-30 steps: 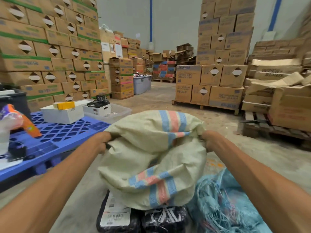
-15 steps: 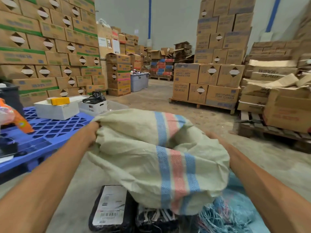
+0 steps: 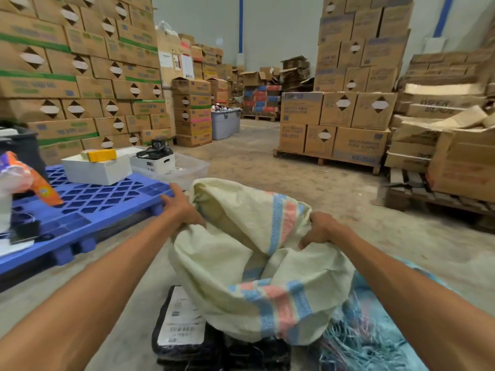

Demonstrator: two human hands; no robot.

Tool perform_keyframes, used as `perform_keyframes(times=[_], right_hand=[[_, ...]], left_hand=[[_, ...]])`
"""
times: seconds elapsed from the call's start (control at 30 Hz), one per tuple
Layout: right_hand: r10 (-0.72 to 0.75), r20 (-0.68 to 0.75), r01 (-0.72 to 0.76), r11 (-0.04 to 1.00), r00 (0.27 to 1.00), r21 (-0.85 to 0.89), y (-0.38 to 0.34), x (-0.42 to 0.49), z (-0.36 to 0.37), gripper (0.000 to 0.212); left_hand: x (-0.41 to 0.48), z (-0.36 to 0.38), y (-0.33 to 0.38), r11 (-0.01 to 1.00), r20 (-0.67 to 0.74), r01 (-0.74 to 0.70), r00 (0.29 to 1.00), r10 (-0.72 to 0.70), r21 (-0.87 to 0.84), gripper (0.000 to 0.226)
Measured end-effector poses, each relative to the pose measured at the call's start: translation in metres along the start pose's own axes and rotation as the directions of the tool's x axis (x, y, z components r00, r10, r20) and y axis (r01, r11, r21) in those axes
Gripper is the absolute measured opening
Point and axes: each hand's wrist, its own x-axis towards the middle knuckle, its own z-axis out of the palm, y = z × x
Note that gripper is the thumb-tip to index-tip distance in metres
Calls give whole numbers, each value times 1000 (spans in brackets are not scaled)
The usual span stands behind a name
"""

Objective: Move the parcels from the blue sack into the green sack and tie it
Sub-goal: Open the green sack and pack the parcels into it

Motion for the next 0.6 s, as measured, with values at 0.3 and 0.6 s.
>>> perform_keyframes(times=[0.3, 0.6], right_hand=[[185, -318, -221, 972, 930, -81, 16, -6, 8, 37], [236, -281, -127, 925, 930, 357, 2, 6, 20, 31]], left_hand=[[11, 8, -33, 934, -338, -1, 932, 131, 358, 47], [-11, 19, 6, 796, 228, 211, 969, -94, -568, 22]])
